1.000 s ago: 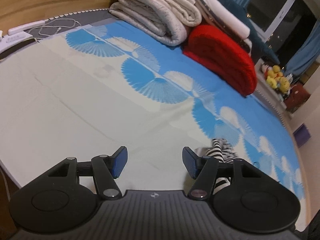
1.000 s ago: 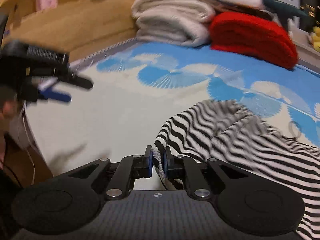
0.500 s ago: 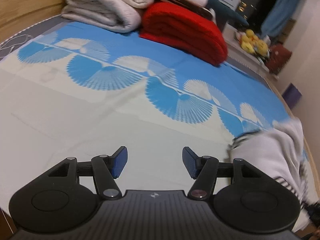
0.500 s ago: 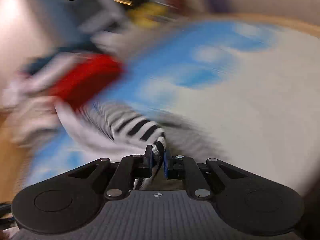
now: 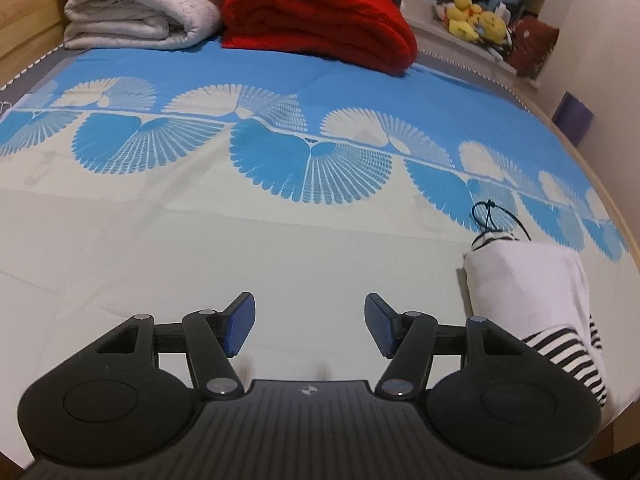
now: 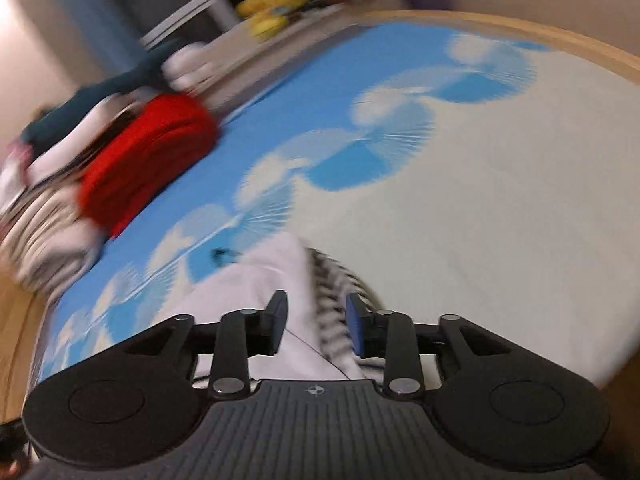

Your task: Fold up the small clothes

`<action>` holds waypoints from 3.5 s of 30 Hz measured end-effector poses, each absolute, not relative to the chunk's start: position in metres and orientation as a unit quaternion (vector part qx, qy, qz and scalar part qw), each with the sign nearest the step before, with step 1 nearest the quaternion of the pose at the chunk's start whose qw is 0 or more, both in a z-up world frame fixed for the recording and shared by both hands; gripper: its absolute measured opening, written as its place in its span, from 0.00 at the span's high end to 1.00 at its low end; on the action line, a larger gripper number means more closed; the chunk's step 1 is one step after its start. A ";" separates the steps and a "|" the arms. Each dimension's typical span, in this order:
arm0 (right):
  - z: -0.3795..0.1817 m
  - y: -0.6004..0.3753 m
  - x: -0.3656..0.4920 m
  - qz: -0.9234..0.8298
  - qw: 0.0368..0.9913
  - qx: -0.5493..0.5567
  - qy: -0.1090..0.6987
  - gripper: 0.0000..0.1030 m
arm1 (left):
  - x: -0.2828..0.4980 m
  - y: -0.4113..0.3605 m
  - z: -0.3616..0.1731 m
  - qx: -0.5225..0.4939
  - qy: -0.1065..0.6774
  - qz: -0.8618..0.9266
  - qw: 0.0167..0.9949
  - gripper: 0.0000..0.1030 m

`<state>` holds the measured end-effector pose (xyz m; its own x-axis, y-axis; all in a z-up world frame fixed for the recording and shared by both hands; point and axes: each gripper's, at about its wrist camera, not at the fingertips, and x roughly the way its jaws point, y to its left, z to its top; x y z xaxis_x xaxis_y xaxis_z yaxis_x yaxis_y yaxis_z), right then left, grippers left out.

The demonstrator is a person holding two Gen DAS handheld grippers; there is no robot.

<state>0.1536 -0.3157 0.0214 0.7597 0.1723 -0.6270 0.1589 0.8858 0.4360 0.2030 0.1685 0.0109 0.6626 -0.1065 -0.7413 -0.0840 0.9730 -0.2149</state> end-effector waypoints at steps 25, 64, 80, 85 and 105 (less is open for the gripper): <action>-0.016 -0.354 0.298 0.104 0.860 0.377 0.327 0.96 | 0.205 -0.015 0.011 -0.100 0.389 -0.146 0.904 0.18; -0.051 -0.345 0.179 0.258 0.817 0.169 0.488 1.00 | 0.187 -0.034 -0.033 -0.190 0.435 -0.141 0.869 0.17; -0.046 -0.370 0.179 0.173 0.838 0.165 0.491 1.00 | 0.183 -0.027 -0.041 -0.191 0.468 -0.165 0.847 0.18; -0.045 -0.369 0.184 0.170 0.843 0.178 0.478 1.00 | 0.185 -0.039 -0.068 -0.114 0.513 -0.150 0.837 0.15; -0.040 -0.390 0.165 0.234 0.833 0.163 0.474 0.98 | 0.180 -0.020 -0.063 -0.150 0.509 -0.139 0.836 0.16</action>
<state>0.1654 -0.3905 -0.0399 0.4403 0.5453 -0.7133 -0.2357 0.8368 0.4942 0.1798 -0.0196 -0.0633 0.4441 -0.3851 -0.8090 0.0796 0.9163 -0.3925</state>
